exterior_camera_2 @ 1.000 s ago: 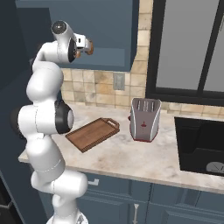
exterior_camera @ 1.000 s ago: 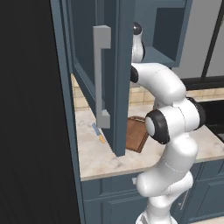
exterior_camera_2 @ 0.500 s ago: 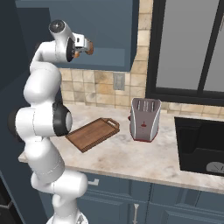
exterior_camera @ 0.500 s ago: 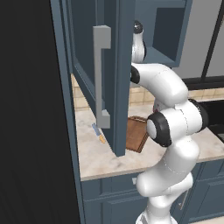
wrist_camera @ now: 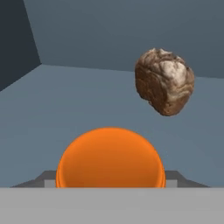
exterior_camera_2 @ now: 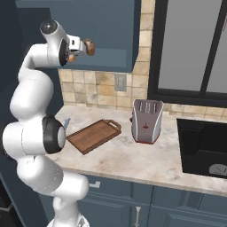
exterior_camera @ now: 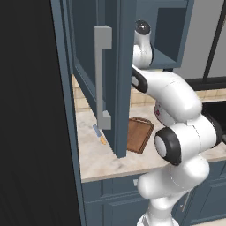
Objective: Pick the bread, place it on the cutting board, pick the jam, place it on the counter, and close the cabinet.
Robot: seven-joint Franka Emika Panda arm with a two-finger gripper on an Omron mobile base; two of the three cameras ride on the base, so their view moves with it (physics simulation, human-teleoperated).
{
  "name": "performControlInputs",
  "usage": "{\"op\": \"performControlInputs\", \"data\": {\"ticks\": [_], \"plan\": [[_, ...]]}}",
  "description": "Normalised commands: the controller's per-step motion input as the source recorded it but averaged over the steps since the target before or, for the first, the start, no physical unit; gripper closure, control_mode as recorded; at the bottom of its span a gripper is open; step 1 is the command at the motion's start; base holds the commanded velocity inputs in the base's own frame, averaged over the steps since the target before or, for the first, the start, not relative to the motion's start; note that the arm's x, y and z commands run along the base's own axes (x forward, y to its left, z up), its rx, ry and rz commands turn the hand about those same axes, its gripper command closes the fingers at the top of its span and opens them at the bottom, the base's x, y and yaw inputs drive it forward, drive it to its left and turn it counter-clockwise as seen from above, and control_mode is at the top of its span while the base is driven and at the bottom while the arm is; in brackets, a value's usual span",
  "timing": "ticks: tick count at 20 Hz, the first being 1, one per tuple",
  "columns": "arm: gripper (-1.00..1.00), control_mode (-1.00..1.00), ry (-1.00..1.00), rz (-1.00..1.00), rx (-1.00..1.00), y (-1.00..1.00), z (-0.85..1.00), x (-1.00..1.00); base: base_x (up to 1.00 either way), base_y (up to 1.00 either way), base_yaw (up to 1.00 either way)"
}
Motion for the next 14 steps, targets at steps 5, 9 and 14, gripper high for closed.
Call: {"op": "performControlInputs", "data": {"ticks": [5, 9, 14], "plan": [[1.00, -1.00, 0.00, 0.00, 0.00, 0.00, 0.00, -0.74, 0.00, 0.00, 0.00], [1.00, -1.00, 0.00, 0.00, 0.00, 0.00, 0.00, -0.76, 0.00, 0.00, 0.00], [1.00, -1.00, 0.00, 0.00, 0.02, 0.00, -0.01, -0.70, 0.00, 0.00, 0.00]]}}
